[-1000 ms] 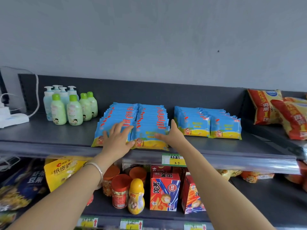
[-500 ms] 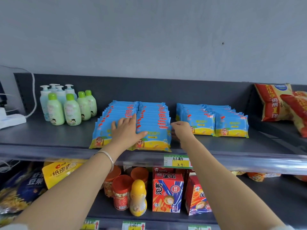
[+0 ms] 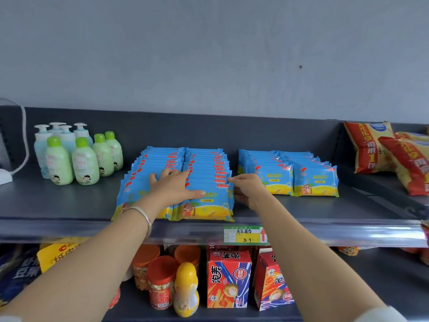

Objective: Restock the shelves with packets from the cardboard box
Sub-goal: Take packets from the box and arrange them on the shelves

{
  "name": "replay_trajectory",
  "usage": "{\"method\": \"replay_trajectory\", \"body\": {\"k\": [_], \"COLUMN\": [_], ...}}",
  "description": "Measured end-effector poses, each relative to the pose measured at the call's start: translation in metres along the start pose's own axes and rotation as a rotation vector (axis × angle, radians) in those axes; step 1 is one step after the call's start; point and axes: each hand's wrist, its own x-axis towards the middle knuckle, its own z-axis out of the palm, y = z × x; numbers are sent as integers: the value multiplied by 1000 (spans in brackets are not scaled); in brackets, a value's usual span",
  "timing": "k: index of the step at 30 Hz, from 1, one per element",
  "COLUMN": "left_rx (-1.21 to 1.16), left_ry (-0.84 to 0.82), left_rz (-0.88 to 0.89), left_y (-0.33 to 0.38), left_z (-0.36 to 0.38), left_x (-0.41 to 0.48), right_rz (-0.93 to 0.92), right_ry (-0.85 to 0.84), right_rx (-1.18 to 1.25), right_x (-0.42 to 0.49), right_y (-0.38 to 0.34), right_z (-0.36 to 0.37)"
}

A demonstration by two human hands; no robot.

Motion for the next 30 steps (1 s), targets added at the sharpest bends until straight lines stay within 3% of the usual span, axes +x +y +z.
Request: {"method": "replay_trajectory", "body": {"k": [8, 21, 27, 30], "left_rx": [25, 46, -37, -4], "left_ry": [37, -30, 68, 94], "left_rz": [4, 18, 77, 124], "left_y": [7, -1, 2, 3], "left_z": [3, 5, 7, 11], "left_x": [-1, 6, -4, -10], "right_rz": [-106, -44, -92, -142], "right_ry": [36, -4, -3, -91], "right_rx": [-103, 31, -23, -151], "right_x": [5, 0, -9, -19], "right_y": [-6, 3, 6, 8], "right_z": [-4, -17, -19, -24]}}
